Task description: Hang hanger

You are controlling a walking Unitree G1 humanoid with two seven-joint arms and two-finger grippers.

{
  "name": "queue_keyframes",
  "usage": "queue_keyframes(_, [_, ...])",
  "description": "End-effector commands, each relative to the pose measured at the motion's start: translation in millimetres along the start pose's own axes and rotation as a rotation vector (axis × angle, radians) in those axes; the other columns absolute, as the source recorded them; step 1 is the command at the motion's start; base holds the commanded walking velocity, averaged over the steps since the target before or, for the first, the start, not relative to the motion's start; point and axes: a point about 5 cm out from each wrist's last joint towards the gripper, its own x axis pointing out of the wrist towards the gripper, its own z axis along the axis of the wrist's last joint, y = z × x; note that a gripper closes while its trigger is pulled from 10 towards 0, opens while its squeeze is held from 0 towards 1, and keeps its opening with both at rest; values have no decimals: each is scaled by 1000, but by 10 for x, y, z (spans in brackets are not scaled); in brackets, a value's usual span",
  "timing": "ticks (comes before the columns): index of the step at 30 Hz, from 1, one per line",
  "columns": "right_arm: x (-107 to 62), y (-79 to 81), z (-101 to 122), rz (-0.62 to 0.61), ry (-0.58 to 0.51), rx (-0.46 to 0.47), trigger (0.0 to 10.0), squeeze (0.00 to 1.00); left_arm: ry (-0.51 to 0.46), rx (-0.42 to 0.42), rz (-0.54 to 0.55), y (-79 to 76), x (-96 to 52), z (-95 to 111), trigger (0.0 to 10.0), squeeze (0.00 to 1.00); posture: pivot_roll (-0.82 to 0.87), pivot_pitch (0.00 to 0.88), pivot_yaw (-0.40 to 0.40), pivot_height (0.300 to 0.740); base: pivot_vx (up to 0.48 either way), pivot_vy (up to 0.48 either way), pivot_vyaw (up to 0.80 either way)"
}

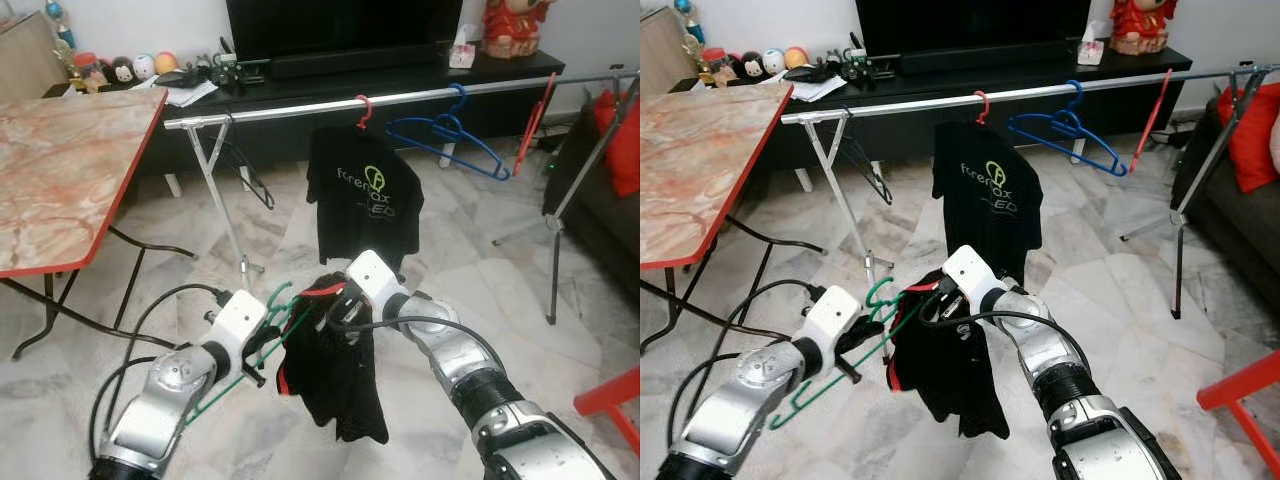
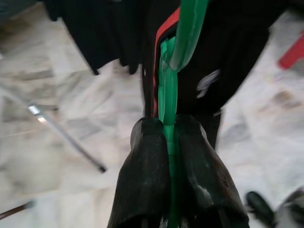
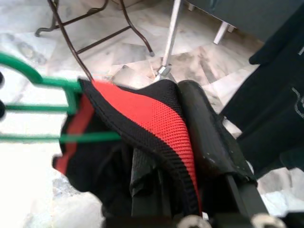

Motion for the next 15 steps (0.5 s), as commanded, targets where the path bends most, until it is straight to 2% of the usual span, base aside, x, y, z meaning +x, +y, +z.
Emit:
queue_keyframes(1, [2,8,87,12,-31,-12,10000,0,-7,15,-31,-21,-9,18,10000,0,-45,0,65,740,0,0,0])
queue_keyframes(3, [1,3,107,13,-34,-13,10000,0,-3,30,-22,-22,4,9,10000,0,-45,0,66,740,0,0,0])
queue_keyframes(12, [1,44,226,67,-87,-19,10000,0,-48,-35,-22,-26,41,72,10000,0,-45,0,66,740,0,0,0])
queue_keyframes(15, [-8,23,293,90,-113,-50,10000,0,-59,-53,-111,-104,9,87,10000,0,-45,0,67,740,0,0,0])
